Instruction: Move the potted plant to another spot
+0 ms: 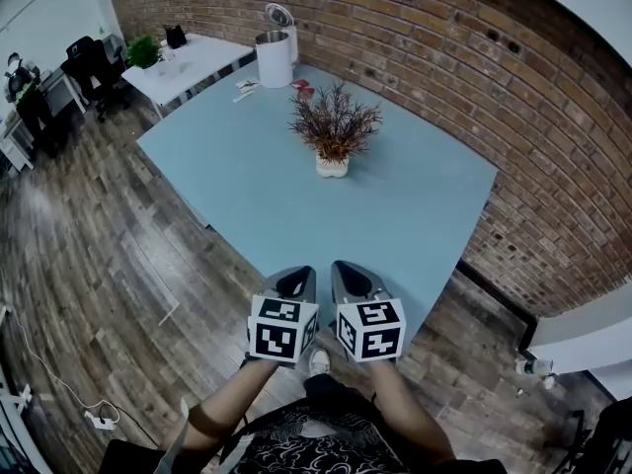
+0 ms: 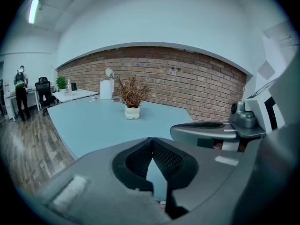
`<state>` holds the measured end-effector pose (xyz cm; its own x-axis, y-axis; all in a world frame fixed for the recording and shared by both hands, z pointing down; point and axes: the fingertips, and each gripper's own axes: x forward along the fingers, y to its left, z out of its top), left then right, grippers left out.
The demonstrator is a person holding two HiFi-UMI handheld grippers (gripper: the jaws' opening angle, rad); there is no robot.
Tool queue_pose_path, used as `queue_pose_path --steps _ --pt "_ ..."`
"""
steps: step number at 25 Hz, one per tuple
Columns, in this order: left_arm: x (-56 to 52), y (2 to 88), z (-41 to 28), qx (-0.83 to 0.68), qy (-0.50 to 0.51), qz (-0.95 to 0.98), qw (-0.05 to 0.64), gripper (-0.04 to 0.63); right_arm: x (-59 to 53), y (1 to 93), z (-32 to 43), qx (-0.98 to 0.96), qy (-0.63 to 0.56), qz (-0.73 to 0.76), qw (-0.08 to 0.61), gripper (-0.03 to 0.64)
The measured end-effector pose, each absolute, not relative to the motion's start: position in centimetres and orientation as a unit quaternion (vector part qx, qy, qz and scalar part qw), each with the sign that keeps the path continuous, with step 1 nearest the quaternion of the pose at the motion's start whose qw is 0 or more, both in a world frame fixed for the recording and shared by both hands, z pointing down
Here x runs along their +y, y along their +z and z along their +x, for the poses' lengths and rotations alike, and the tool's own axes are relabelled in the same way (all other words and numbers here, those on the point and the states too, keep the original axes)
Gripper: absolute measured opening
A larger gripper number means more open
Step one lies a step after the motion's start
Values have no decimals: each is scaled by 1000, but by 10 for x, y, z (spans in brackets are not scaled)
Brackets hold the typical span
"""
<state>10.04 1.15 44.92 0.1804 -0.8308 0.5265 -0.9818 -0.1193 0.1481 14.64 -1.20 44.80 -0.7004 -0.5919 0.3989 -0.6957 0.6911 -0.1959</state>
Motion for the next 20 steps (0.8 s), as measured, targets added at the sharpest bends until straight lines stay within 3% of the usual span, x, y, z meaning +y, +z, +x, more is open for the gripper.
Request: queue_pose_path --steps 20 --pt "-50 453 85 -623 178 724 237 0 -82 441 125 -907 181 353 139 6"
